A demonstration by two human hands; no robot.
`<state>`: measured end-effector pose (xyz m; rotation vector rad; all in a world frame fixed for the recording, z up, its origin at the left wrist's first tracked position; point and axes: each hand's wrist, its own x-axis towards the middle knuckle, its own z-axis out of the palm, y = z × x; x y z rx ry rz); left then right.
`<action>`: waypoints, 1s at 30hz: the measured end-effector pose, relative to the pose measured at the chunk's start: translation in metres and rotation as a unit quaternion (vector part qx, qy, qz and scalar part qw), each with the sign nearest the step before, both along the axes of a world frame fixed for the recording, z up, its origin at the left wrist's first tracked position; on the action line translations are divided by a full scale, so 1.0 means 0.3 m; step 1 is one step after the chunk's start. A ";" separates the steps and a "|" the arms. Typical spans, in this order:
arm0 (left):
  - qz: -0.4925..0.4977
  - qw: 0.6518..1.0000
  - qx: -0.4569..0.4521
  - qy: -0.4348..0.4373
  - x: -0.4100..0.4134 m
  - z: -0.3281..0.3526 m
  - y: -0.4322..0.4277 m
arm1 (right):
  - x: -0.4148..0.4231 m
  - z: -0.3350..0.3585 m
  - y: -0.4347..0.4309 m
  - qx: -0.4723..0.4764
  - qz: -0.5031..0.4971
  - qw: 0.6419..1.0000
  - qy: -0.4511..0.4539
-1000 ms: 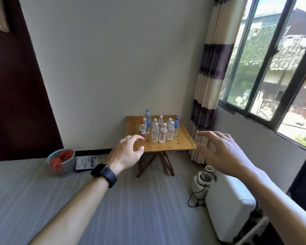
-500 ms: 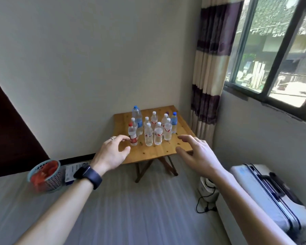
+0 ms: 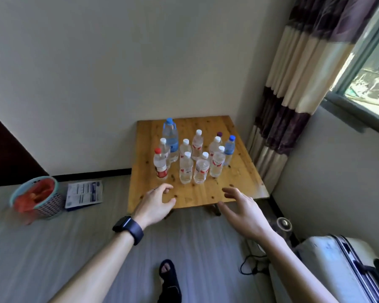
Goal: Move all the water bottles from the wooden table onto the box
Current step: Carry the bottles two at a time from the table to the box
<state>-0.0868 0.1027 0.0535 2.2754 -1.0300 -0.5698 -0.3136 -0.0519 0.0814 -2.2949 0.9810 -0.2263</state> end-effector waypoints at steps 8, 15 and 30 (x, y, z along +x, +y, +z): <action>-0.008 0.988 0.038 0.152 0.311 -0.275 -0.362 | 0.323 -0.193 -0.250 0.144 -0.104 0.984 0.016; -0.020 0.973 0.115 0.197 0.508 -0.426 -0.517 | 0.509 -0.367 -0.335 0.253 -0.167 0.951 0.058; -0.091 0.978 0.110 0.152 0.692 -0.540 -0.891 | 0.802 -0.679 -0.696 0.281 -0.204 0.938 0.004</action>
